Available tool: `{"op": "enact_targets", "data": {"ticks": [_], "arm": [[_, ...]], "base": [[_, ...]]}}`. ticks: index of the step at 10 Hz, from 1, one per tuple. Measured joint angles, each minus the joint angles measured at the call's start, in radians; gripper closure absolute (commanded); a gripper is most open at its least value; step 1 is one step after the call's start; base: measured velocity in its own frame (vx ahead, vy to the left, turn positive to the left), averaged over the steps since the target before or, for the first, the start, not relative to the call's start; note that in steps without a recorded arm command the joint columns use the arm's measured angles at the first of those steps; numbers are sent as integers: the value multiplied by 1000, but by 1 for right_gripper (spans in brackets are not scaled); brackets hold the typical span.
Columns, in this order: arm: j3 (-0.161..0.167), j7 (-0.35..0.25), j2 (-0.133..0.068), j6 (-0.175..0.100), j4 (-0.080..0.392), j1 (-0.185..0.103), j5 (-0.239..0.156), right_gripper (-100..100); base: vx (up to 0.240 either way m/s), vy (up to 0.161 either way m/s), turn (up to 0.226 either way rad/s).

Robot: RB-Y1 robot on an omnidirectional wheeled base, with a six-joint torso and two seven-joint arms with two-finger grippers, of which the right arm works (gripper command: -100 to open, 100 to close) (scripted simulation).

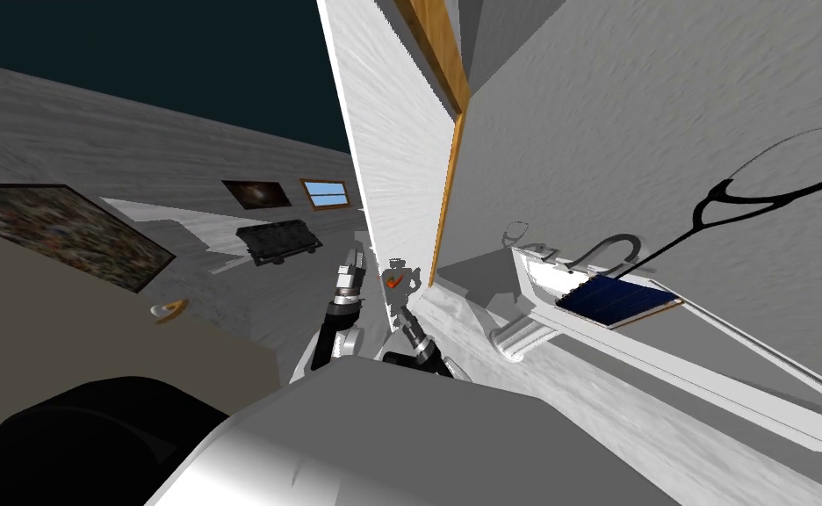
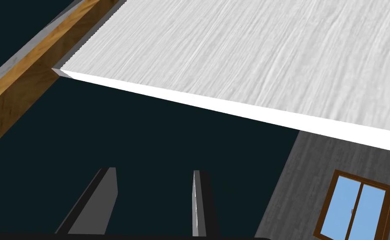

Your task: Push the door open

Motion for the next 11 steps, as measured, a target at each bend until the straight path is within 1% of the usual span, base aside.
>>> {"op": "enact_targets", "data": {"ticks": [1,2,3,6,8,9,10,11], "arm": [[18,-4,3,-12,41,-17,-1,-100],[39,-2,0,-13,52,-18,0,-100],[56,-3,-4,-8,62,-27,0,-100],[97,-10,-4,-23,129,-57,-2,-100],[133,-13,-1,-42,191,-76,-2,-100],[150,-16,-2,-49,215,-88,-3,-100],[166,-20,-9,-47,226,-99,-5,-100],[185,-21,-14,-50,243,-103,-4,-100]], "base": [[192,-60,4],[201,-74,2],[160,-48,7],[167,-34,1],[206,-39,3],[198,-46,4],[193,-59,2],[192,-26,7]]}}
